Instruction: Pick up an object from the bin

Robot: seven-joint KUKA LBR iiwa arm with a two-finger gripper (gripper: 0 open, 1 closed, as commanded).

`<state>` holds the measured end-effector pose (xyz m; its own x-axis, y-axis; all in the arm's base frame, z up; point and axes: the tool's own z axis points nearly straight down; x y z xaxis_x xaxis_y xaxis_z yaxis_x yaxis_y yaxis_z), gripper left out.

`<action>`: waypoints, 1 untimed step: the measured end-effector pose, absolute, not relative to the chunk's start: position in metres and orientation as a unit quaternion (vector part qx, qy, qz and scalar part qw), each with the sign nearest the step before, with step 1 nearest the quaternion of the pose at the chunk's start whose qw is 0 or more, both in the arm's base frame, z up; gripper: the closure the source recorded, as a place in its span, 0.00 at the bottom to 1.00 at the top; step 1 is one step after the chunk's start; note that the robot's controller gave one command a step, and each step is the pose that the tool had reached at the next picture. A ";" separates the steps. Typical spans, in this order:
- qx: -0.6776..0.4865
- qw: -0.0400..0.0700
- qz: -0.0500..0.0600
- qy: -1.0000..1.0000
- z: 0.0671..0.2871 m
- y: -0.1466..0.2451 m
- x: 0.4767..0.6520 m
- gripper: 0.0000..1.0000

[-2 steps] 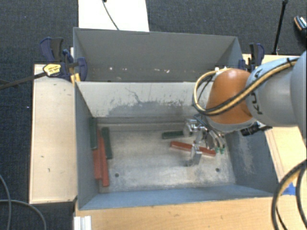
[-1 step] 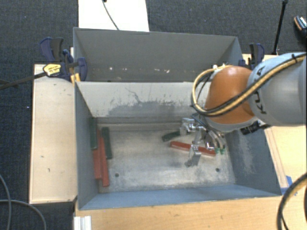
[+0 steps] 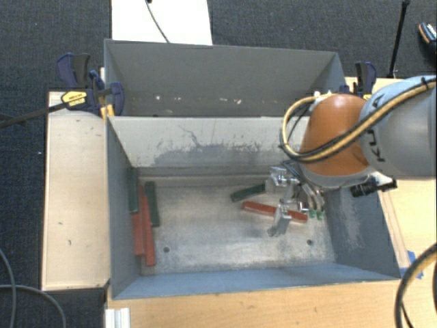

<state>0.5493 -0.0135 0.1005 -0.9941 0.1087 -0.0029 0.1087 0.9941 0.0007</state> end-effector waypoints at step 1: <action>0.044 0.000 0.001 0.999 0.069 0.006 0.543 0.00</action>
Offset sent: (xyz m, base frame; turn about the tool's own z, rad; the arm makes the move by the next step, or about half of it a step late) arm -0.0066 0.0187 -0.0305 -0.0145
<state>0.5426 0.0064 0.0690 -0.9961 0.0883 0.0005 0.0883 0.9961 0.0011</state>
